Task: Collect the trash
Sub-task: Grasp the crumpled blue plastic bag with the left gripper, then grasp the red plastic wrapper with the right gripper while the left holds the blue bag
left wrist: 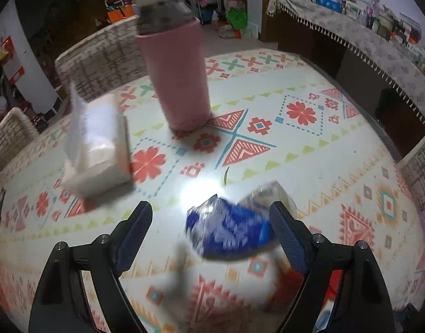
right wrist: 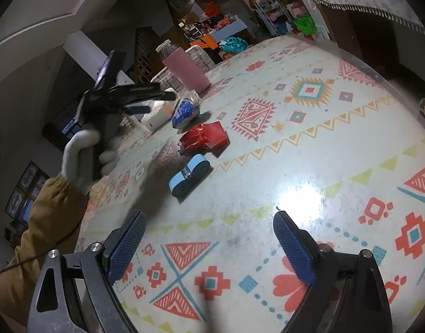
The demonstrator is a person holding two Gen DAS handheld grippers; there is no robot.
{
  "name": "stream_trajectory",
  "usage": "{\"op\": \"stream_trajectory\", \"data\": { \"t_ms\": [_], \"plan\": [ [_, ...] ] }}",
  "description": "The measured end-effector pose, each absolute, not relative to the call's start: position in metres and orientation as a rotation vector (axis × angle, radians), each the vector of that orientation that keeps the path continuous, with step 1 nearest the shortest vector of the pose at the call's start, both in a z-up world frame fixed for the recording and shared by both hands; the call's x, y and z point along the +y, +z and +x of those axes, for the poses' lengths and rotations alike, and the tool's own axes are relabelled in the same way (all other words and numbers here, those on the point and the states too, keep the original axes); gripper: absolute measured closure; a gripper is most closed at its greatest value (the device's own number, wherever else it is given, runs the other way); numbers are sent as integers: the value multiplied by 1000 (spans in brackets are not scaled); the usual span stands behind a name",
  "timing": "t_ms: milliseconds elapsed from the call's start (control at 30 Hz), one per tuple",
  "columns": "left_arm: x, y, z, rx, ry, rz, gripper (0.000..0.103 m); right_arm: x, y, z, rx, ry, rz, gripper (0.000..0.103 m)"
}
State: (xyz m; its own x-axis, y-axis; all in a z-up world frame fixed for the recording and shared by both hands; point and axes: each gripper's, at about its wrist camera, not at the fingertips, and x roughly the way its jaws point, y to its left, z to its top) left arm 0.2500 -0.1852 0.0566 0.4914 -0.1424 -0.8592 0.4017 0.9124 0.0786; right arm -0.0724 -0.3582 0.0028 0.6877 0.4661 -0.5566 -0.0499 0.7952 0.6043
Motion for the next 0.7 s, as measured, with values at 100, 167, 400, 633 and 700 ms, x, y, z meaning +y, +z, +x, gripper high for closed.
{"op": "stream_trajectory", "data": {
  "t_ms": [100,167,400,633,700],
  "plan": [
    [-193,43,261,1039,-358,296,18,-359,3,-72,762,310,594,7],
    [-196,36,264,1059,-378,291,16,-358,3,-72,763,312,589,7],
    [-202,18,249,1114,-405,295,15,-357,4,-73,759,315,580,7],
    [-190,14,201,1163,-387,234,73,-358,4,-73,757,307,579,7],
    [-180,19,179,1164,-397,213,73,-358,4,-74,757,304,577,7]
  ]
}}
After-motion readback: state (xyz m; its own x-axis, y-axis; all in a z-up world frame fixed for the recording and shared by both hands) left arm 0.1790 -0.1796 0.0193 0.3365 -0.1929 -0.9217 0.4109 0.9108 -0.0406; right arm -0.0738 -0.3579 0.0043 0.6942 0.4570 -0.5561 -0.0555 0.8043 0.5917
